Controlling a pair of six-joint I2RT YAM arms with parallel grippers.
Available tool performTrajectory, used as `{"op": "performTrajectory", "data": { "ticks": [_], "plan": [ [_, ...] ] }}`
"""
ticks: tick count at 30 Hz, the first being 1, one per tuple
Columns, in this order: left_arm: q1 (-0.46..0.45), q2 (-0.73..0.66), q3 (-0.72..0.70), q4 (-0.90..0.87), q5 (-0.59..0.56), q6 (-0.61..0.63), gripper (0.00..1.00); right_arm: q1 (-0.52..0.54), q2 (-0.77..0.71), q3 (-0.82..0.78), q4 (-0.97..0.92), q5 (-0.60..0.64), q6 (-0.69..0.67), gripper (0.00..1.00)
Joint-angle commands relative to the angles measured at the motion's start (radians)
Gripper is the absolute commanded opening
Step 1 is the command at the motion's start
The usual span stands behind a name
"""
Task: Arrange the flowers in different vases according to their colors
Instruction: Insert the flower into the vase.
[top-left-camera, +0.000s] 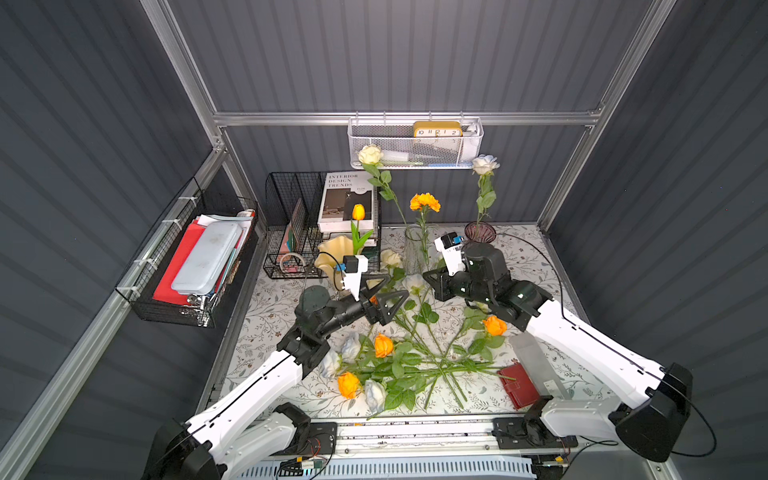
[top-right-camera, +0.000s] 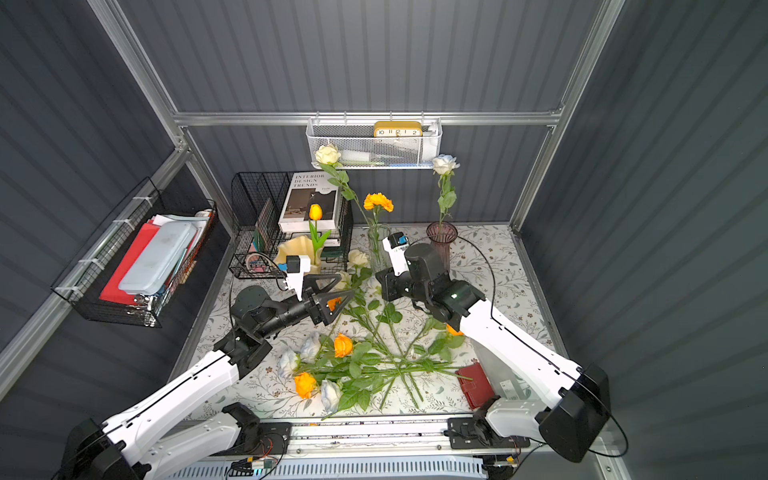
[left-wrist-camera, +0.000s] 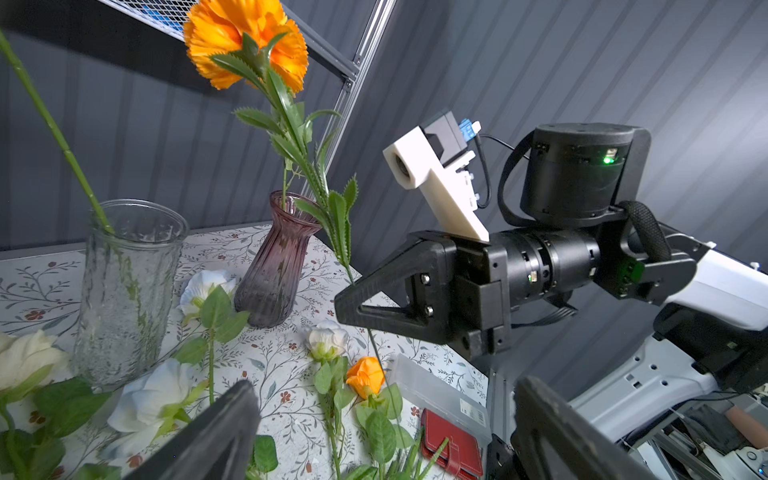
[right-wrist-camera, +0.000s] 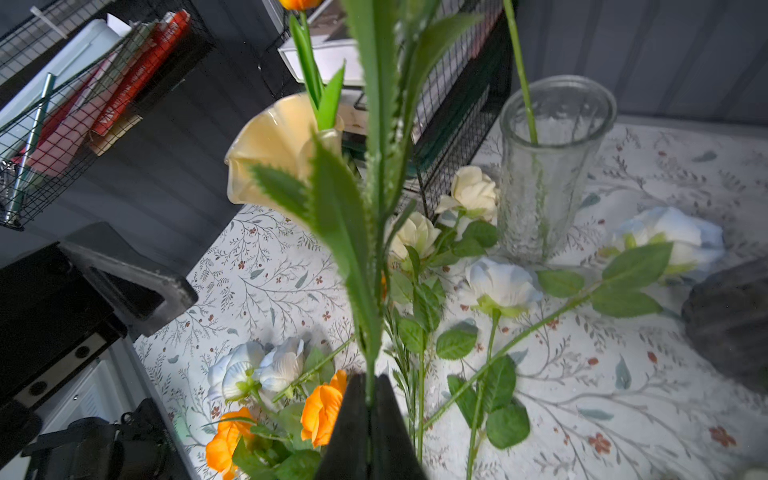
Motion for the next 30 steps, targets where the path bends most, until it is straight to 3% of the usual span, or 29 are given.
{"op": "performTrajectory", "data": {
  "ticks": [1, 7, 10, 19, 29, 30],
  "plan": [
    [-0.002, -0.093, -0.020, -0.092, -0.132, -0.015, 0.99, 0.058, 0.013, 0.044, 0.251, 0.071, -0.090, 0.00],
    [-0.001, -0.153, -0.029, -0.419, -0.565, -0.148, 0.99, 0.110, 0.194, 0.170, 0.605, 0.113, -0.137, 0.00],
    [0.000, -0.141, -0.034, -0.526, -0.679, -0.206, 0.98, 0.136, 0.310, 0.260, 0.719, 0.115, -0.138, 0.00],
    [-0.001, -0.209, -0.118, -0.507, -0.711, -0.222, 0.99, 0.171, 0.596, 0.501, 0.947, 0.167, -0.166, 0.00],
    [0.001, -0.183, -0.129, -0.484, -0.712, -0.202, 0.99, 0.168, 0.816, 0.700, 0.909, 0.198, -0.241, 0.00],
    [0.000, -0.184, -0.128, -0.485, -0.715, -0.199, 0.99, 0.165, 0.824, 0.692, 0.897, 0.192, -0.231, 0.09]
  ]
}}
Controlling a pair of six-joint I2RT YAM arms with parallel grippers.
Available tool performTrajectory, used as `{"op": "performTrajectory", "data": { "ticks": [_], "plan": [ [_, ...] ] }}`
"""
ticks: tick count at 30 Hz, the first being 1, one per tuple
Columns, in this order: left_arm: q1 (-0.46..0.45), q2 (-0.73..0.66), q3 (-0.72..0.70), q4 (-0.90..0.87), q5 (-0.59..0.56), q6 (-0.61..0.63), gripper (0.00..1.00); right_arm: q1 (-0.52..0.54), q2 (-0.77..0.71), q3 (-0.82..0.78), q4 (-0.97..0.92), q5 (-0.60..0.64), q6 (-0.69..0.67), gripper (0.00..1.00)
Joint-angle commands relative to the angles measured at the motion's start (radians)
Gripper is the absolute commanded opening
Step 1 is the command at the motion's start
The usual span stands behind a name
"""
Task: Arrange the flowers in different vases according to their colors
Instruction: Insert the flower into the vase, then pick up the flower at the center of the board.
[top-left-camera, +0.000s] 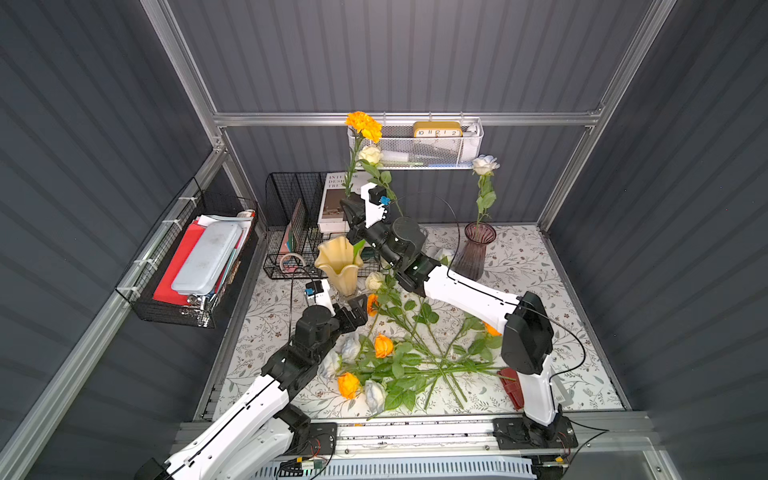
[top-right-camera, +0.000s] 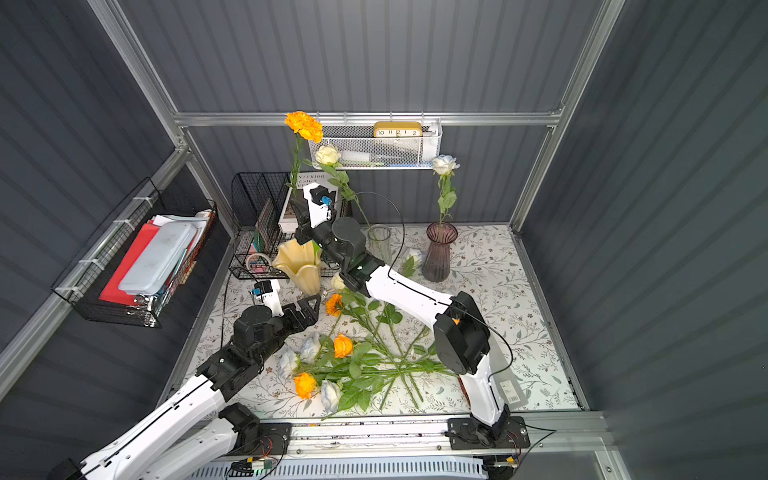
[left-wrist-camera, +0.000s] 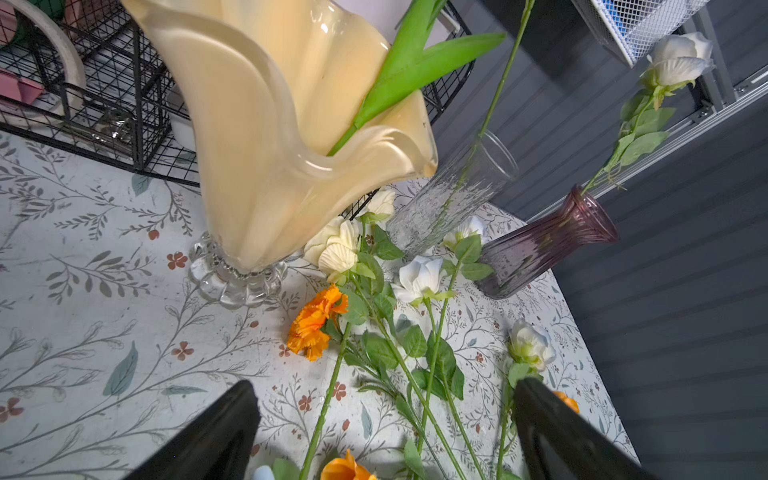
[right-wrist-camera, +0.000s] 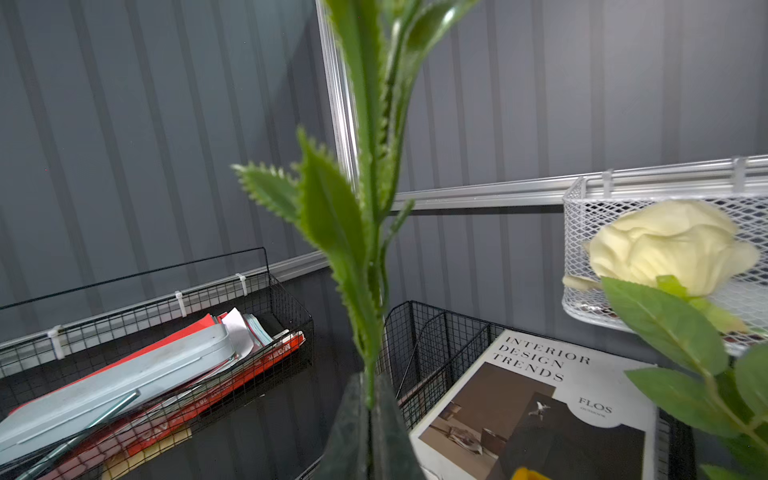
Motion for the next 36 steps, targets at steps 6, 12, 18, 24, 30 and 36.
{"op": "performTrajectory", "data": {
  "ticks": [6, 12, 18, 24, 30, 36],
  "plan": [
    [-0.001, 0.005, -0.005, 0.009, -0.022, 0.020, 0.99, -0.010, -0.083, -0.200, 0.011, 0.019, 0.011, 0.88],
    [0.000, 0.024, 0.020, 0.005, -0.030, 0.044, 0.99, -0.025, -0.355, -0.390, -0.255, -0.008, 0.032, 0.93],
    [0.002, 0.029, 0.018, 0.019, -0.029, 0.048, 0.99, -0.053, -0.607, -0.620, -0.627, -0.073, 0.122, 0.91],
    [0.004, 0.061, 0.012, 0.050, -0.012, 0.033, 0.99, -0.073, -0.673, -0.829, -0.787, -0.132, 0.198, 0.83],
    [0.004, 0.058, 0.019, 0.045, -0.018, 0.038, 0.99, -0.094, -0.522, -0.749, -0.999, -0.160, 0.164, 0.66],
    [0.003, 0.047, 0.002, 0.045, -0.018, 0.028, 0.99, -0.129, -0.368, -0.689, -1.085, -0.182, 0.140, 0.50]
  ]
}}
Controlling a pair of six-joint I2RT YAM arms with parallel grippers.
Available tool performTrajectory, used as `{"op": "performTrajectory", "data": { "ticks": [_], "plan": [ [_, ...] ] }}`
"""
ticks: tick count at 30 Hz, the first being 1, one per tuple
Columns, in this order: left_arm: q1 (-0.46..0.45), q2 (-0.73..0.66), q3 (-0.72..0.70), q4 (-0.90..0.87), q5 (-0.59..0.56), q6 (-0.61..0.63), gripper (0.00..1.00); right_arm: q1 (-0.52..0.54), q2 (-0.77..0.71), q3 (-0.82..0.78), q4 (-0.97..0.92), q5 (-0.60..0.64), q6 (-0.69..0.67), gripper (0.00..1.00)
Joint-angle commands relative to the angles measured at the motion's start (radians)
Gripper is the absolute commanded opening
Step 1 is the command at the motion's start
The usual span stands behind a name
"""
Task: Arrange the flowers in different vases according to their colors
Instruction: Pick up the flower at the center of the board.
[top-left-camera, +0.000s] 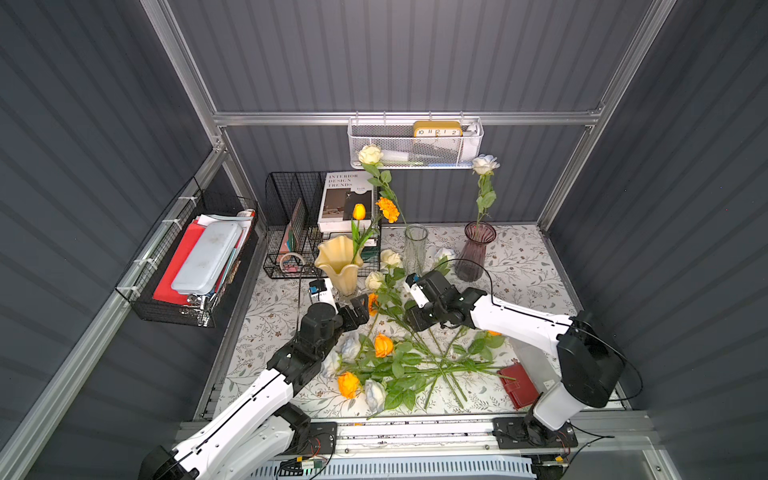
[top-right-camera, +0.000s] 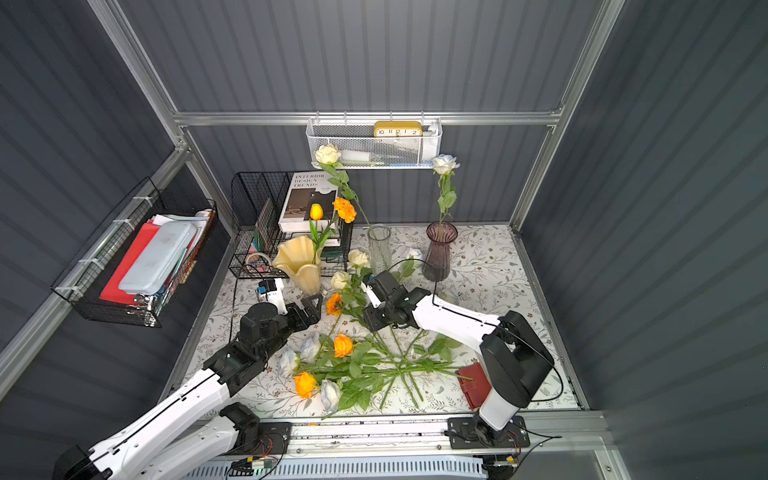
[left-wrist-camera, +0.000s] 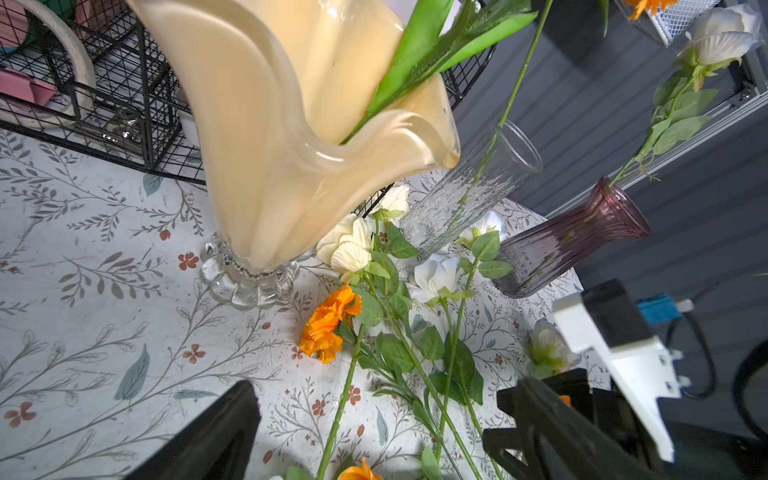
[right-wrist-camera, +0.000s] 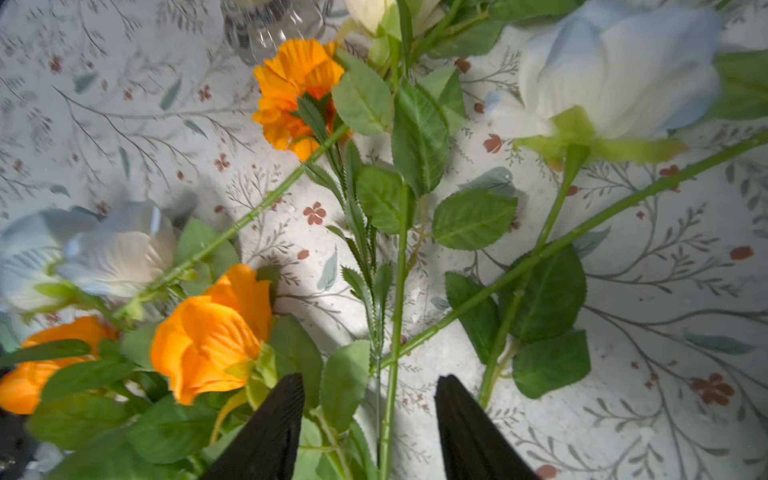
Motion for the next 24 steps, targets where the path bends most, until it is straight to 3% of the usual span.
{"op": "performTrajectory", "data": {
  "ticks": [1, 16, 20, 24],
  "plan": [
    [0.004, -0.008, 0.003, 0.013, -0.001, 0.005, 0.99, -0.023, 0.044, 0.047, -0.083, -0.043, -0.011, 0.50],
    [0.004, -0.013, -0.016, 0.016, -0.010, 0.005, 0.99, -0.044, 0.205, 0.101, -0.058, -0.105, -0.024, 0.49],
    [0.004, -0.009, -0.016, 0.017, -0.010, 0.007, 0.99, -0.060, 0.239, 0.117, -0.060, -0.112, -0.029, 0.43],
    [0.004, -0.009, -0.017, 0.014, -0.015, 0.008, 0.99, -0.063, 0.249, 0.137, -0.071, -0.108, -0.048, 0.25]
  ]
}}
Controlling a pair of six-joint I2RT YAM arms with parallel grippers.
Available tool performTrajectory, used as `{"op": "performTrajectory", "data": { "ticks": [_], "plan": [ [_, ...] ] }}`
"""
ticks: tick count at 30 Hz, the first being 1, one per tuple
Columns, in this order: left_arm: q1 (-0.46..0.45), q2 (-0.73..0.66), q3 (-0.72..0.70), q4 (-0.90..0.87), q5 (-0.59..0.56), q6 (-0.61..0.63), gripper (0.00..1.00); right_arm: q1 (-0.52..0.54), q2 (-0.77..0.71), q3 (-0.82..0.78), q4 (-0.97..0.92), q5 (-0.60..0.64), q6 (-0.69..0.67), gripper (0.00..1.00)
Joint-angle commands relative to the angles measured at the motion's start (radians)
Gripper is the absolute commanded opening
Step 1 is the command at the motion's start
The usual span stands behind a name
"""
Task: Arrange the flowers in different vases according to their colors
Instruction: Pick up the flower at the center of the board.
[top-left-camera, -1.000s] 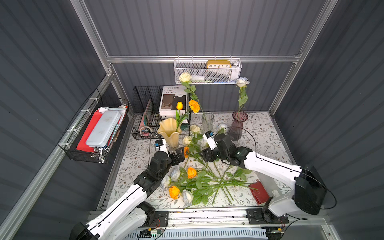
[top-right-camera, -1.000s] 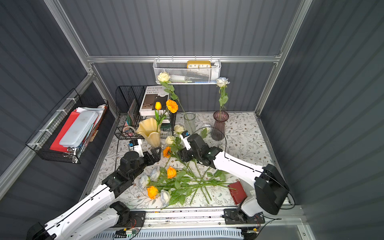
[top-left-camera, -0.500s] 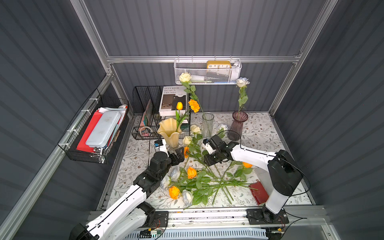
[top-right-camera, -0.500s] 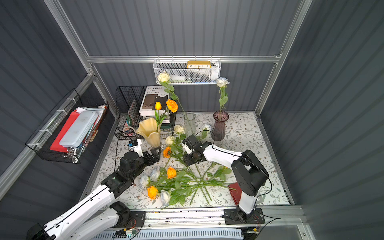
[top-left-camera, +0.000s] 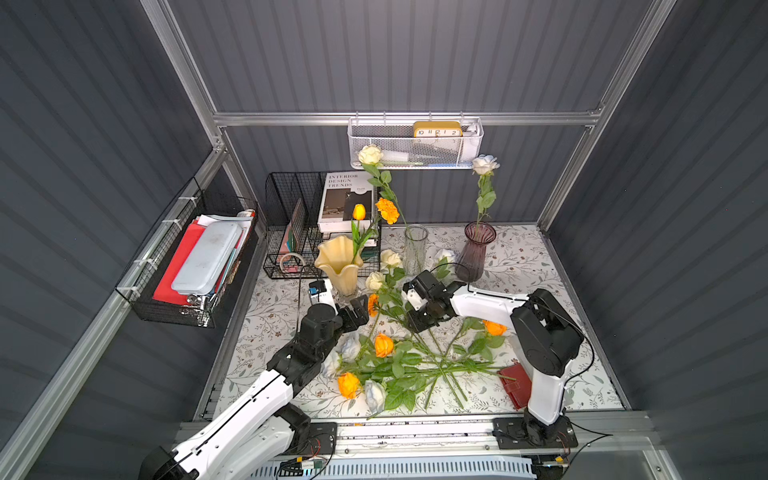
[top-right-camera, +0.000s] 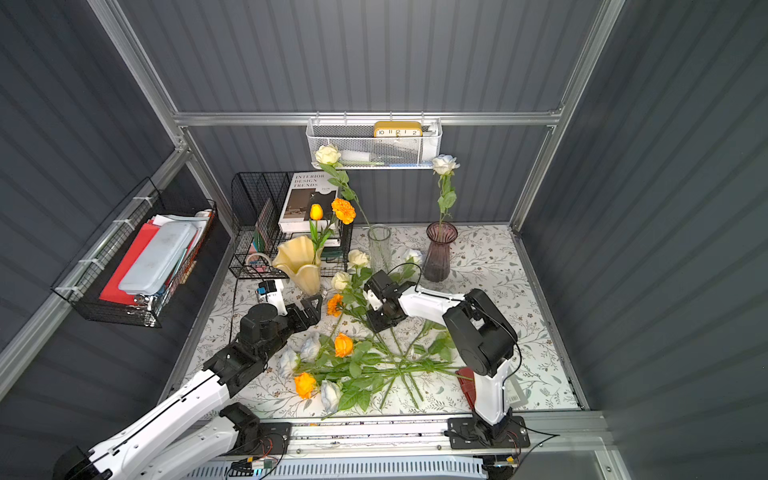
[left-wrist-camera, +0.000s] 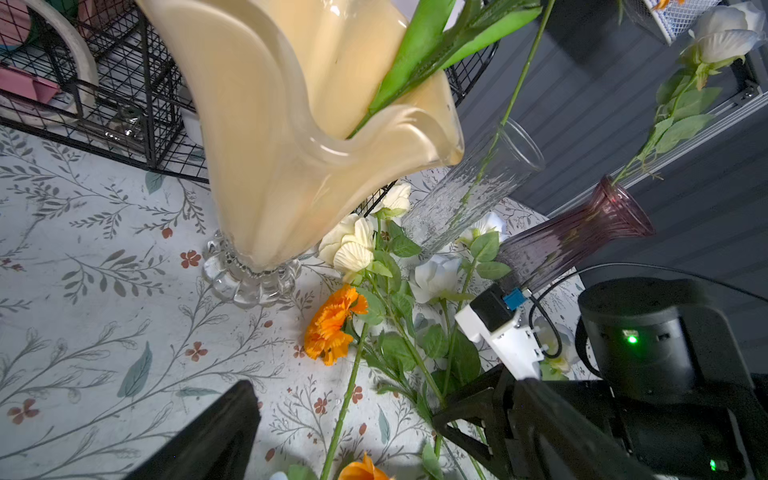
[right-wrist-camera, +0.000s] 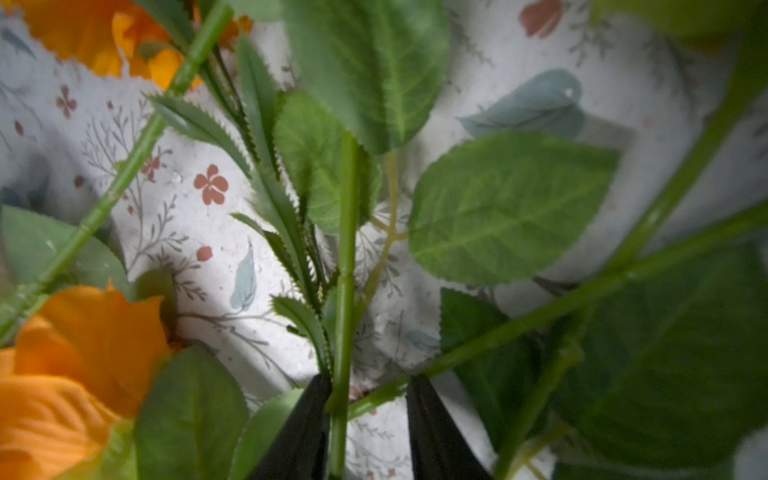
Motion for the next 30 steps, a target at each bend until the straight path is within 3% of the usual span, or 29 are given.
{"op": "performTrajectory", "data": {
  "ticks": [1, 10, 14, 21, 30],
  "plan": [
    [0.003, -0.005, -0.010, 0.013, -0.014, 0.008, 0.99, -0.004, 0.008, 0.045, -0.019, -0.006, -0.021, 0.21],
    [0.003, 0.014, -0.013, 0.027, -0.012, 0.008, 0.99, -0.004, -0.126, 0.041, -0.059, 0.089, -0.073, 0.06],
    [0.003, 0.023, -0.018, 0.042, -0.009, 0.008, 0.99, -0.016, -0.144, 0.043, -0.069, 0.057, -0.103, 0.00],
    [0.003, 0.028, -0.020, 0.049, -0.004, 0.009, 0.99, -0.016, -0.184, 0.040, -0.100, 0.040, -0.114, 0.00],
    [0.003, 0.020, -0.033, 0.054, 0.003, 0.014, 0.99, -0.007, -0.437, -0.018, -0.203, -0.015, -0.153, 0.00]
  ]
}}
